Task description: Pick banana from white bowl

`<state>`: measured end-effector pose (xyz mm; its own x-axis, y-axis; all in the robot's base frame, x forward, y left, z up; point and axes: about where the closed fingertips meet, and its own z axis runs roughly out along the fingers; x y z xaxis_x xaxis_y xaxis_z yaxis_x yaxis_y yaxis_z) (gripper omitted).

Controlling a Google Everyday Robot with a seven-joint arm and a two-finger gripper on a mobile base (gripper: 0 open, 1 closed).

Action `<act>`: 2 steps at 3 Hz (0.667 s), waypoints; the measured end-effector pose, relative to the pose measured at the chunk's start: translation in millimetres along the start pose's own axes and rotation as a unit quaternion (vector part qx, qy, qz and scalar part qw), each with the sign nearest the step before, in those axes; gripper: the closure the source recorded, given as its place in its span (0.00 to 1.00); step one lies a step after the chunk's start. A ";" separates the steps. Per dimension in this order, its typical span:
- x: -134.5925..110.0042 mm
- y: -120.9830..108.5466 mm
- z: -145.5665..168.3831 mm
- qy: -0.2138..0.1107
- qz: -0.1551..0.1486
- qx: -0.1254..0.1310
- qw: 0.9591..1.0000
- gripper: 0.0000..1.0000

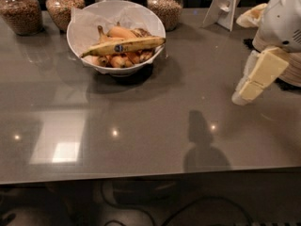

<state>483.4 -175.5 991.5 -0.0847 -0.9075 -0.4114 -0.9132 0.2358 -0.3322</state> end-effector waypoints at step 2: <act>-108.3 -77.6 44.4 -0.168 -0.058 0.048 0.983 0.00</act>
Offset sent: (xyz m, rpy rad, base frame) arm 0.1505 0.1522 0.0517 0.3668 -0.3007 0.2766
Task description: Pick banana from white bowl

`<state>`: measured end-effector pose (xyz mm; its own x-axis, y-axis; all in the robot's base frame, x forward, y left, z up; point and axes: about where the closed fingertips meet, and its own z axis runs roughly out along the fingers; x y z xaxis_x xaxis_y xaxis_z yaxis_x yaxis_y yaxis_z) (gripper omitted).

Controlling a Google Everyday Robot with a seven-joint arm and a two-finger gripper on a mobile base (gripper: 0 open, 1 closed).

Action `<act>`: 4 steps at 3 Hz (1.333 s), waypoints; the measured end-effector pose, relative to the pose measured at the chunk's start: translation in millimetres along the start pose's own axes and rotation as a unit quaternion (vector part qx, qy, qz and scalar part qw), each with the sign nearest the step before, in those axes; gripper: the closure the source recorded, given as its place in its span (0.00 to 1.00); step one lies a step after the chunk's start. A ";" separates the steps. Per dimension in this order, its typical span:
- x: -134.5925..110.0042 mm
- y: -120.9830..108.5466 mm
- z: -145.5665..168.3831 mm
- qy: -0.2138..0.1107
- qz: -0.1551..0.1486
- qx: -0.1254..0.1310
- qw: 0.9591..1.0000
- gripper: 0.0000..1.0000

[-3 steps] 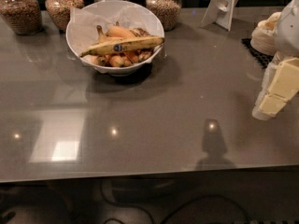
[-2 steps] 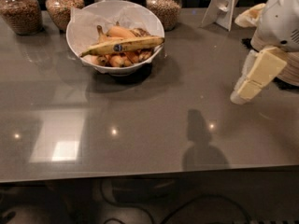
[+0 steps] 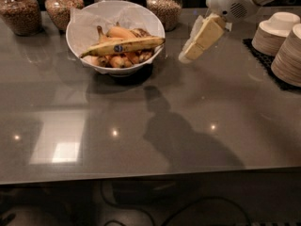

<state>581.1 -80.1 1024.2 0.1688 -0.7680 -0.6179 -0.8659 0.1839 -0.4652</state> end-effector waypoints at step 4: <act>-9.9 -31.1 72.5 -0.017 -0.041 -0.031 0.999 0.00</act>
Offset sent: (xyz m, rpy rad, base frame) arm 0.0076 0.0048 -0.0082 -0.0420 -0.0084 0.0278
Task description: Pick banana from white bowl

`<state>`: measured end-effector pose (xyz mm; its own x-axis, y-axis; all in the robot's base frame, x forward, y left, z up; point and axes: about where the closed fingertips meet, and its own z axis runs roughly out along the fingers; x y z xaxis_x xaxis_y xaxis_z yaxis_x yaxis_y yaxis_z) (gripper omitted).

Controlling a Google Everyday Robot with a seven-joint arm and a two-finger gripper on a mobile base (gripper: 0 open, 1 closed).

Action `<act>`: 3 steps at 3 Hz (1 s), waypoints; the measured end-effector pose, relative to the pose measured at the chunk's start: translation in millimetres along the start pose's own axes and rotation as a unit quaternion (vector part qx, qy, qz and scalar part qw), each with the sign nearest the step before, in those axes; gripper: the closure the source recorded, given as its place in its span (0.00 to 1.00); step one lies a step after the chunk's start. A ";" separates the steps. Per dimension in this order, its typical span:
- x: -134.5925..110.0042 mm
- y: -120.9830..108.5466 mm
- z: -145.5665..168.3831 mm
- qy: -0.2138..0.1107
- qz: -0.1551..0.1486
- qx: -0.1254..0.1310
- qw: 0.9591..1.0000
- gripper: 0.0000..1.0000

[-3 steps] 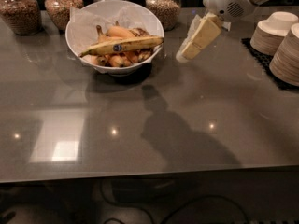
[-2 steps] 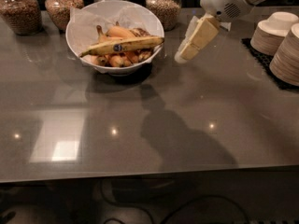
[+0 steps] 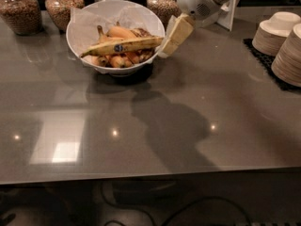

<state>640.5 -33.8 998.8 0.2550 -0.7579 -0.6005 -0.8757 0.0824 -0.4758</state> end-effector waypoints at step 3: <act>-8.4 -8.7 77.5 -0.076 0.052 -0.050 0.994 0.37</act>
Offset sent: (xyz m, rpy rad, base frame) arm 0.0479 0.0603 -0.0425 0.1880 0.1449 0.0691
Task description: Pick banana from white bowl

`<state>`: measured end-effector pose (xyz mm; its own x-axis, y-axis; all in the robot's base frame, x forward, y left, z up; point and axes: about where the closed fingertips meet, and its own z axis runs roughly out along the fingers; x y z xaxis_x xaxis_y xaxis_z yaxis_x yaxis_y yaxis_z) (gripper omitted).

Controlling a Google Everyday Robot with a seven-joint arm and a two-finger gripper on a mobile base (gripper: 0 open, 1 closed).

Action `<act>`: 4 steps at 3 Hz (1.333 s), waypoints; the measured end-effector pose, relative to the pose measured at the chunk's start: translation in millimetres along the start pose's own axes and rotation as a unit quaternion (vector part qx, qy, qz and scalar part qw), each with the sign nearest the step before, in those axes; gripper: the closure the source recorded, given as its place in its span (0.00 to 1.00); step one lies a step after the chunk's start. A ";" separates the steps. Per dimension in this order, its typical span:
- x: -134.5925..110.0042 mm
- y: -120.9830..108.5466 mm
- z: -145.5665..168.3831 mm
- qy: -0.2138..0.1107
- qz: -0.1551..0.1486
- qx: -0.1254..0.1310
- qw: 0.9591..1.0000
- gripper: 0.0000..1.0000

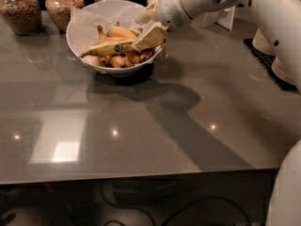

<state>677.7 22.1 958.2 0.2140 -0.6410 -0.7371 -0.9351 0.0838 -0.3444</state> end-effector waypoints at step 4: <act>2.8 2.2 53.5 0.013 -0.003 -0.067 0.998 0.39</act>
Offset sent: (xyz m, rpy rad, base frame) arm 0.0197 0.0292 -0.0162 0.0197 0.0596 0.0413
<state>691.4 61.3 924.2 0.2148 -0.6604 -0.7195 -0.9633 -0.0216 -0.2677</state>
